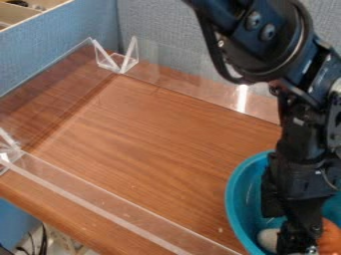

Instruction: Put the mushroom in the blue bowl

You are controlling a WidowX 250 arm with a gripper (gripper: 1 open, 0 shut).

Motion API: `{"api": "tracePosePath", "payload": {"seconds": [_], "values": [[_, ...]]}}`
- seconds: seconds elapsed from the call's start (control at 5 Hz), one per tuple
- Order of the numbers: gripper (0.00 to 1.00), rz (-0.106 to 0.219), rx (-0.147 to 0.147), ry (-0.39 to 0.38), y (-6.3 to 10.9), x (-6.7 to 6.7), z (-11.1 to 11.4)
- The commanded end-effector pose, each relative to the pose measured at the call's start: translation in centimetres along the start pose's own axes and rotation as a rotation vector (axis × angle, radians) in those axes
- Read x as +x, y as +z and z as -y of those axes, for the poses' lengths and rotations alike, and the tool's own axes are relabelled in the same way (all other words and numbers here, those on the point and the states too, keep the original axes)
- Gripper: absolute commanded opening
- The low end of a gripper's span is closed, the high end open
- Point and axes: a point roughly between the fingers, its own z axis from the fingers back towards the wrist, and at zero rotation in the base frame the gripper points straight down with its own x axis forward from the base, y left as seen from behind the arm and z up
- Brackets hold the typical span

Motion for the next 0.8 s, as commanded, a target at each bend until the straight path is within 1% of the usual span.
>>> {"api": "tracePosePath", "payload": {"seconds": [0.0, 0.2, 0.4, 0.6], "values": [[0.00, 0.064, 0.035, -0.011, 2.01, 0.65, 0.10], [0.00, 0.070, 0.042, -0.010, 2.34, 0.68, 0.20], [1.00, 0.075, 0.048, -0.004, 2.51, 0.57, 0.22], [0.00, 0.076, 0.053, 0.000, 2.60, 0.47, 0.23]]}}
